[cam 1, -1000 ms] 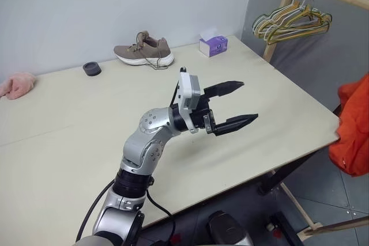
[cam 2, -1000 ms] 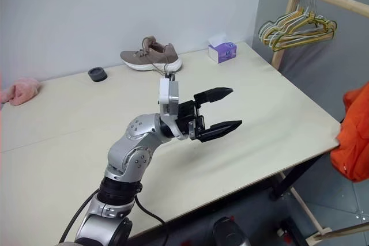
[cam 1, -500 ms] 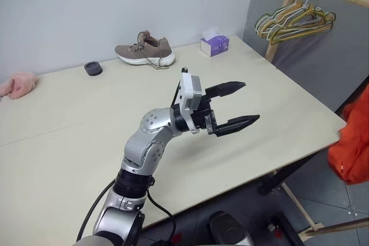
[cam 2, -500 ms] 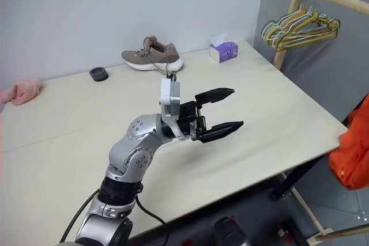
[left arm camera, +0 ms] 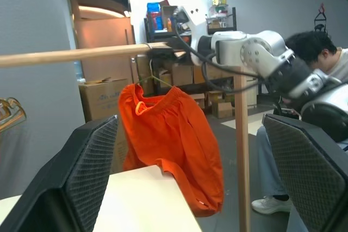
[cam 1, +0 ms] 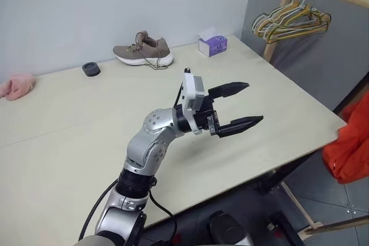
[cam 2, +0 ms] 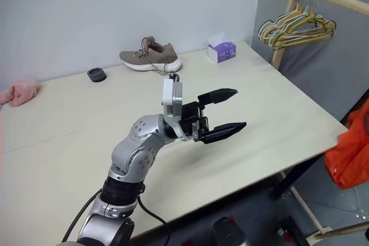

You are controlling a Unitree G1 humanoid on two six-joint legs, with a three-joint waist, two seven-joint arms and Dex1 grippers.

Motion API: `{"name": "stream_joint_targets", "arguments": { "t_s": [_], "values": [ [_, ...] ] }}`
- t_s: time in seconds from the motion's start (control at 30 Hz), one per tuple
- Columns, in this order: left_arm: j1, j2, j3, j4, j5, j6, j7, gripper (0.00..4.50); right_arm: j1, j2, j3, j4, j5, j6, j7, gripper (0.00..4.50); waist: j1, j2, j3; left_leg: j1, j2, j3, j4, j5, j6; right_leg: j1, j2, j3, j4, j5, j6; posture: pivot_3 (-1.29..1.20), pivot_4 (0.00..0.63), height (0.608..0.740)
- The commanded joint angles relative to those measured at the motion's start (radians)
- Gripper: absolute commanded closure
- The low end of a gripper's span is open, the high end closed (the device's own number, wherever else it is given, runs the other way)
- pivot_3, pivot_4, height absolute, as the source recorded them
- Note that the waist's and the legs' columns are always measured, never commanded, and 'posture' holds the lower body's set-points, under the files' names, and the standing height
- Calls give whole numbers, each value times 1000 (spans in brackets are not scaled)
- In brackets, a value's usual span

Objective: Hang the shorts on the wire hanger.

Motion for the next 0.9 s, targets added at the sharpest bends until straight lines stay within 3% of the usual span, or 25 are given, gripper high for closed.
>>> {"name": "stream_joint_targets", "arguments": {
  "t_s": [0.03, 0.13, 0.23, 0.5, 0.67, 0.9],
  "values": [
    [-11, 7, 51, -33, -10, -1, 53, 0, 93, 76, 108, -144, 18, -69, 66, 36, 4, 0, 0, 0, 0, -1, 0, 0, 0, 0, 0, 0, 0, 0, 0, -341, 80, 740],
    [4, 29, 95, -34, 36, -3, 143, 0, 154, 190, 187, -204, 23, -162, 84, 36, 19, 3, -2, 0, 0, -2, 0, 0, 0, 0, 0, -1, 0, 0, 1, -295, 77, 740],
    [50, 80, 168, 8, 175, -30, 321, 0, 190, 302, 304, -201, -9, -269, 95, 36, 38, 3, -2, 0, 0, -3, 0, 0, 0, -1, 0, -1, 0, 0, 1, -260, 73, 740],
    [252, 147, 327, 32, 430, 118, 750, 0, 151, 516, 482, -4, -56, -412, 74, 36, 132, 0, -3, -10, 0, -5, 1, 0, 0, -13, -1, -3, 5, 5, -1, -156, 64, 740],
    [329, 168, 331, 28, 468, 86, 771, 0, 114, 604, 537, 129, -102, -456, 41, 36, 223, -1, -4, -22, -1, -5, 2, 1, -2, -31, -3, -4, 16, 5, -2, -108, 69, 740],
    [360, 151, 344, 42, 408, 65, 714, 0, 88, 640, 563, 232, -107, -520, 67, 36, 300, -2, -3, -22, -2, -5, 2, 2, -3, -32, -4, -5, 18, 6, -3, -71, 85, 740]
  ]
}}
